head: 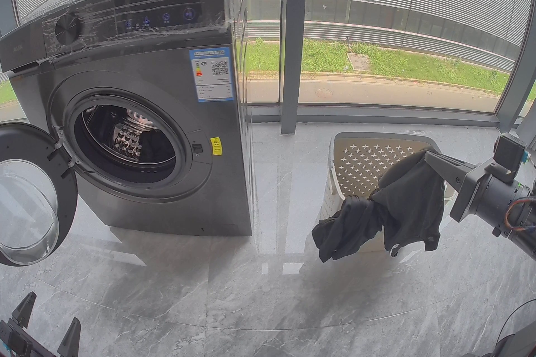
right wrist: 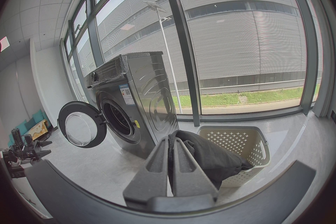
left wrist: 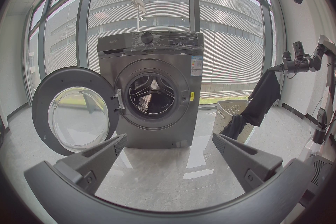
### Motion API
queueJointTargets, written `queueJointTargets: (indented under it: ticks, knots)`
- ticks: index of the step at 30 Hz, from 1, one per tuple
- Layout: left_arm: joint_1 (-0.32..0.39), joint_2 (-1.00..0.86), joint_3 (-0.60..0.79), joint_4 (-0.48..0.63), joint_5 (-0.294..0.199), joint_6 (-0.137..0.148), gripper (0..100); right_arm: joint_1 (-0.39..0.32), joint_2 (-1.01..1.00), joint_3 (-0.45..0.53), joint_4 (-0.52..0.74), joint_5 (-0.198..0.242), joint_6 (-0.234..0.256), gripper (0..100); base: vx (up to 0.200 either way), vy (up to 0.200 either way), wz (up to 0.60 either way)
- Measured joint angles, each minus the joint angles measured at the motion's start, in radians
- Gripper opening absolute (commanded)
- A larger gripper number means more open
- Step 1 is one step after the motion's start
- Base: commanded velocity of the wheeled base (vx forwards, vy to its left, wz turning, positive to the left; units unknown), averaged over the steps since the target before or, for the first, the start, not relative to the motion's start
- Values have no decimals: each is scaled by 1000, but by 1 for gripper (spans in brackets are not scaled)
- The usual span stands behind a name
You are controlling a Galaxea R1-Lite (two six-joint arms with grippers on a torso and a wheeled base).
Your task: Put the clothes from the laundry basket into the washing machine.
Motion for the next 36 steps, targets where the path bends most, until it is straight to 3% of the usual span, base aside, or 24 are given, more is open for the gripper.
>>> queueJointTargets:
  ticks: [14,20,36]
  knots:
    - [0,0,0,1,0,0,100,41,0,8,-11,8,1,0,0,200,0]
    - [0,0,0,0,0,0,100,54,0,10,-14,14,2,0,0,0,0]
    - [0,0,0,0,0,0,100,69,-1,8,-17,20,2,0,-200,0,0]
